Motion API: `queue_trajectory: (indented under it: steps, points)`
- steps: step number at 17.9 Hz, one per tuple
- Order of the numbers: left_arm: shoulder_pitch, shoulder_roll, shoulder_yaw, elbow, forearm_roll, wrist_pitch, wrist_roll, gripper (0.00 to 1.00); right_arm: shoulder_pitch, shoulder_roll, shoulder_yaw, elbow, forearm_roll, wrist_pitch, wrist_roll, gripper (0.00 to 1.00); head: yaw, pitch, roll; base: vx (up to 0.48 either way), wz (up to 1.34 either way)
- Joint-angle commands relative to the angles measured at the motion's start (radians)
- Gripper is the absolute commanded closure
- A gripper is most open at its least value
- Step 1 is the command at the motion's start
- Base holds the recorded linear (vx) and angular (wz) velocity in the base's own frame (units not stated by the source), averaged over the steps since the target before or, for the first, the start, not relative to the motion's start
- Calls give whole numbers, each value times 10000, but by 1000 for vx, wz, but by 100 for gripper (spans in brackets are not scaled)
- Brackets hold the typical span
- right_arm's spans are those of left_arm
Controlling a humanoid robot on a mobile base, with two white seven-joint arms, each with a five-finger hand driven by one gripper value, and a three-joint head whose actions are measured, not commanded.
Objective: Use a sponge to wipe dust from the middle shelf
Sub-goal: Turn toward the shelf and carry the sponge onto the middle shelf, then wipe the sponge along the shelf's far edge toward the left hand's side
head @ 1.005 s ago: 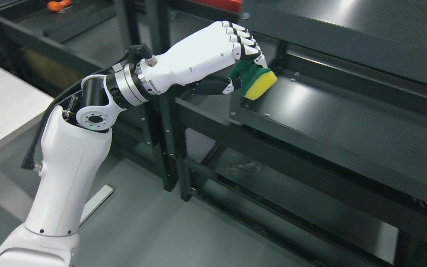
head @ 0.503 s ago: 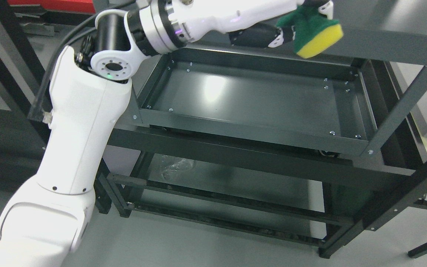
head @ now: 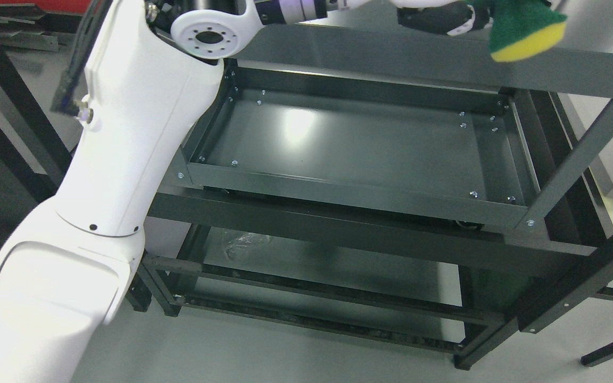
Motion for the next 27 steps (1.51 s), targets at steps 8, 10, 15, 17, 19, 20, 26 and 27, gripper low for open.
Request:
queue_trajectory:
  steps: [8, 10, 15, 17, 19, 20, 26, 27]
  points:
    - [-274, -110, -1946, 1217, -1992, 6, 141, 100, 6, -175, 0, -174, 0, 718, 2, 0, 0, 0, 0, 22, -62]
    - [-243, -110, -1760, 1202, -2071, 6, 141, 100, 6, -175, 0, -174, 0, 734, 2, 0, 0, 0, 0, 7, -26]
    - [354, 495, -1240, 698, -2010, 6, 126, 100, 6, -175, 0, -174, 0, 718, 2, 0, 0, 0, 0, 0, 0]
    - [523, 956, -810, 330, -1964, 6, 65, 100, 6, -175, 0, -174, 0, 718, 2, 0, 0, 0, 0, -2, -5]
    - [601, 1493, -457, -69, -1933, 6, 34, 100, 6, -175, 0, -174, 0, 718, 2, 0, 0, -1, 0, -2, -5]
    - [738, 1829, -243, -360, -1903, 6, 18, 100, 6, -175, 0, -174, 0, 718, -13, 0, 0, -1, 0, 0, 0]
    - [1520, 3593, 266, -1433, -1092, 6, -43, 100, -9, -175, 0, -174, 0, 718, 2, 0, 0, -1, 0, 0, 0]
    - [1582, 4022, 266, -1679, -862, 6, -89, 100, 6, -175, 0, -174, 0, 718, 2, 0, 0, -1, 0, 0, 0]
